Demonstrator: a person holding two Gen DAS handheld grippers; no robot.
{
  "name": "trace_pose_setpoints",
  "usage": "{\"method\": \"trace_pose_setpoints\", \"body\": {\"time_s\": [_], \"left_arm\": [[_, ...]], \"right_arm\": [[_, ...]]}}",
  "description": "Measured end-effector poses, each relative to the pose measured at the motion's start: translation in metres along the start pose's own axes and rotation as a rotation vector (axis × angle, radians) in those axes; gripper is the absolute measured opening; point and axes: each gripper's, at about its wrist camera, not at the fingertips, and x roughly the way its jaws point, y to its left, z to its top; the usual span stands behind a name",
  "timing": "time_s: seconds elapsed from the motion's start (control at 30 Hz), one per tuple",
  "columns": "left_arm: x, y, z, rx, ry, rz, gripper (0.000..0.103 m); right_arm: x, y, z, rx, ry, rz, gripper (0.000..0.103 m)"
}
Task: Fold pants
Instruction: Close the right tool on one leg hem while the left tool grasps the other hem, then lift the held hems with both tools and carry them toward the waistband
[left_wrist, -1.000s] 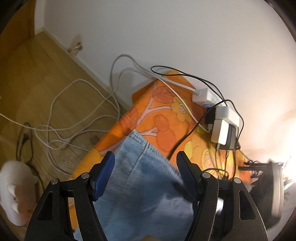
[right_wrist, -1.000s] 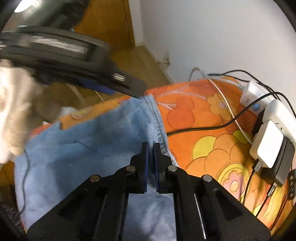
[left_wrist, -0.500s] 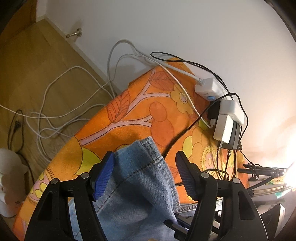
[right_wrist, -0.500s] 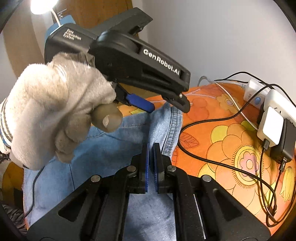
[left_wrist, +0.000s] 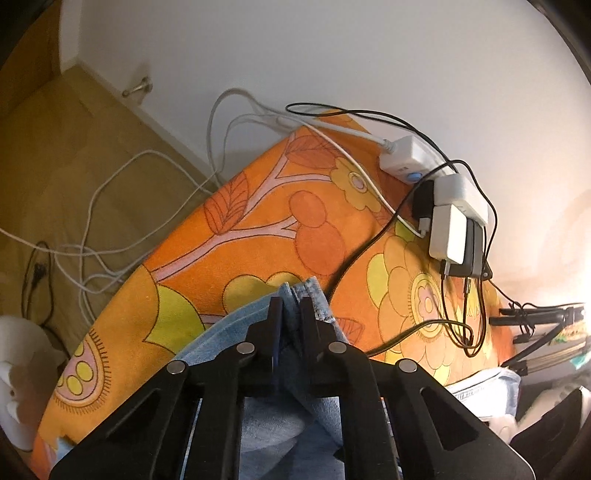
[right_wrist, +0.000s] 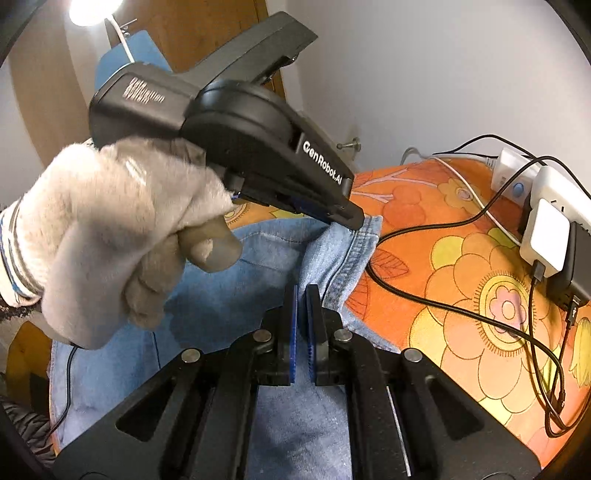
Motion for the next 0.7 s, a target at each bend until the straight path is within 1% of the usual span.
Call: {"method": "trace_pose_setpoints", "body": {"time_s": [0.03,0.07,0.1,0.13,0.17,0.2,0.23,0.27,0.33,0.37,0.4,0.43,0.47,0.53,0.57,0.6,0.67,0.7], "left_arm": [[0.000,0.000,-0.001,-0.001,-0.004,-0.005,0.006],[-0.001,0.001,-0.002,-0.002,-0.006,-0.007,0.006],[-0.002,0.003,-0.002,-0.003,-0.008,-0.012,0.005],[-0.003,0.004,-0.004,-0.007,-0.011,-0.023,0.005],[-0.004,0.005,-0.005,-0.006,-0.014,-0.028,0.005],[-0.006,0.007,-0.005,-0.007,-0.021,-0.031,0.005],[-0.009,0.010,-0.007,-0.020,-0.028,-0.046,0.005],[-0.010,0.012,-0.007,-0.025,-0.028,-0.054,0.005],[-0.016,0.016,-0.009,-0.041,-0.035,-0.070,0.005],[-0.018,0.017,-0.009,-0.043,-0.037,-0.075,0.005],[-0.020,0.016,-0.010,-0.043,-0.039,-0.079,0.005],[-0.022,0.015,-0.010,-0.040,-0.035,-0.082,0.005],[-0.024,0.016,-0.010,-0.051,-0.032,-0.088,0.006],[-0.031,0.019,-0.008,-0.098,-0.019,-0.107,0.012],[-0.034,0.020,-0.008,-0.115,-0.015,-0.121,0.024],[-0.036,0.020,-0.008,-0.127,-0.009,-0.131,0.040],[-0.039,0.017,-0.009,-0.136,-0.001,-0.124,0.057],[-0.038,0.015,-0.009,-0.138,0.010,-0.117,0.057]], "right_arm": [[-0.004,0.000,0.000,0.000,-0.004,0.003,0.008],[-0.012,-0.001,0.000,0.008,-0.014,0.018,0.020],[-0.018,-0.003,0.000,0.023,-0.026,0.027,0.046],[-0.022,-0.008,0.001,0.048,-0.044,0.026,0.059],[-0.027,-0.015,0.000,0.088,-0.063,0.011,0.069],[-0.028,-0.023,0.002,0.119,-0.067,0.010,0.069],[-0.024,-0.033,0.003,0.161,-0.048,0.030,0.069],[-0.020,-0.039,0.003,0.192,-0.027,0.057,0.067],[-0.009,-0.044,0.003,0.205,0.007,0.088,0.056],[-0.003,-0.040,0.005,0.195,0.026,0.099,0.045],[0.000,-0.036,0.006,0.188,0.034,0.108,0.029],[0.005,-0.032,0.006,0.178,0.037,0.113,0.022],[0.005,-0.025,0.006,0.164,0.027,0.101,0.015],[0.003,-0.018,0.006,0.139,0.002,0.084,0.012],[-0.001,-0.017,0.005,0.127,-0.010,0.076,0.011],[0.000,-0.017,0.006,0.119,-0.016,0.071,0.010],[0.002,-0.017,0.008,0.099,-0.024,0.063,0.010],[0.001,-0.015,0.009,0.091,-0.027,0.061,0.010]]}}
